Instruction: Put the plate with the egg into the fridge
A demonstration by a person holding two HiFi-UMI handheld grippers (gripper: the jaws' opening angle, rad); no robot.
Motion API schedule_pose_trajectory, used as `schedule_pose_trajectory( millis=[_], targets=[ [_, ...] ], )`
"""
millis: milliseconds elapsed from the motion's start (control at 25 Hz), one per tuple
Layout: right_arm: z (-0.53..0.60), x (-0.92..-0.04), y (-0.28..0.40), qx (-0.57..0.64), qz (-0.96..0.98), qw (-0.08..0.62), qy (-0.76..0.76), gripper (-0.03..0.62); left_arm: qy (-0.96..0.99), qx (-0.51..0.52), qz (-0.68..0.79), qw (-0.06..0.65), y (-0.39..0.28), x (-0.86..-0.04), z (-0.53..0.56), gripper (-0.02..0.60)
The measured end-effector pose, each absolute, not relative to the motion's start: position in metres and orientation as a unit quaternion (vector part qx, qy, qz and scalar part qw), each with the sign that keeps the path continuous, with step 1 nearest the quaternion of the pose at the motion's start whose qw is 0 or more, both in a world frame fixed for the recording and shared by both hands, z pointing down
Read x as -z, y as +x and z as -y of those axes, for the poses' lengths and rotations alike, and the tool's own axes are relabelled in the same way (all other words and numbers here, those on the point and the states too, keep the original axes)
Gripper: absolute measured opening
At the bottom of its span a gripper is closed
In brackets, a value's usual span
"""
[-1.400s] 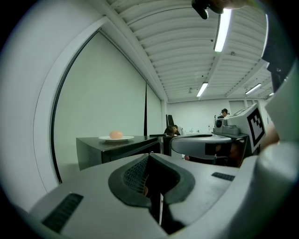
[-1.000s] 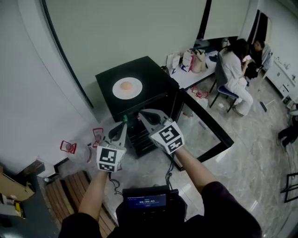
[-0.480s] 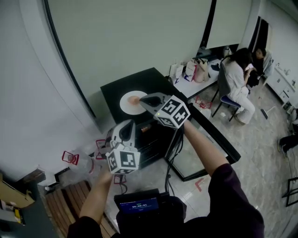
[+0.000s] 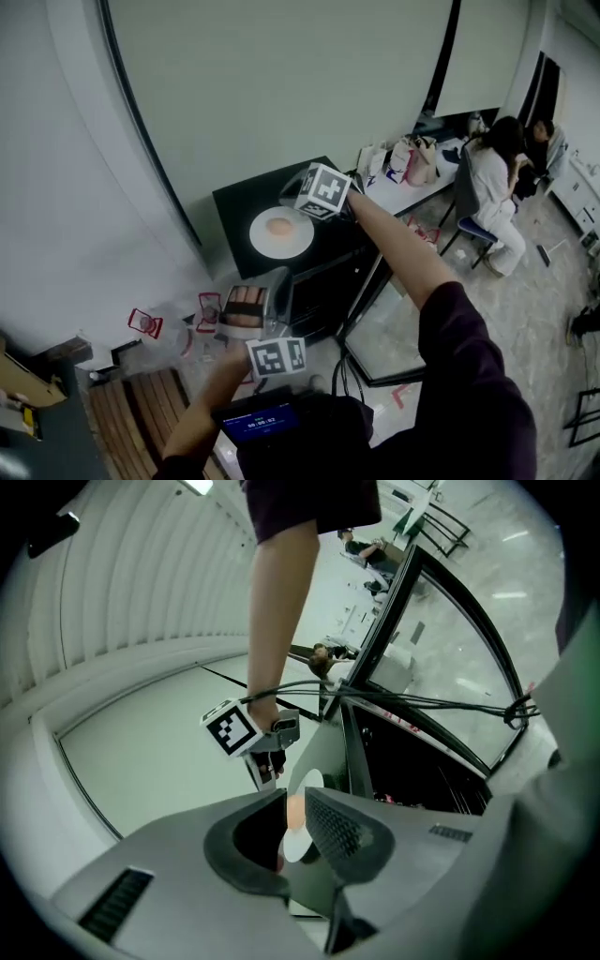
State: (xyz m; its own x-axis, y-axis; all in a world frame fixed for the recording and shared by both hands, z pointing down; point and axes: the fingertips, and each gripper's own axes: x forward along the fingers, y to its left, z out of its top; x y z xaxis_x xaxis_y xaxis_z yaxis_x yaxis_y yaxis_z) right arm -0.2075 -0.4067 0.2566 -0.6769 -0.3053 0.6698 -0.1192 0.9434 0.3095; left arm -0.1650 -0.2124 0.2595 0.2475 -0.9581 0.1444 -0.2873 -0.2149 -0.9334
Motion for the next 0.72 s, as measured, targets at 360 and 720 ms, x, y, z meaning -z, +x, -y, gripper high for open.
schedule_pose_trajectory(
  millis=[360,720],
  targets=[
    [0.436,-0.294,-0.244,0.15,0.874,0.461,0.025,0.008,-0.636,0.464,-0.477,0.39,-0.174,-0.281,0.229,0.101],
    [0.431,-0.314,-0.238,0.123,0.878,0.462,-0.012,0.008,-0.628,0.484,-0.472,0.385,-0.17,-0.293,0.24,0.101]
  ],
)
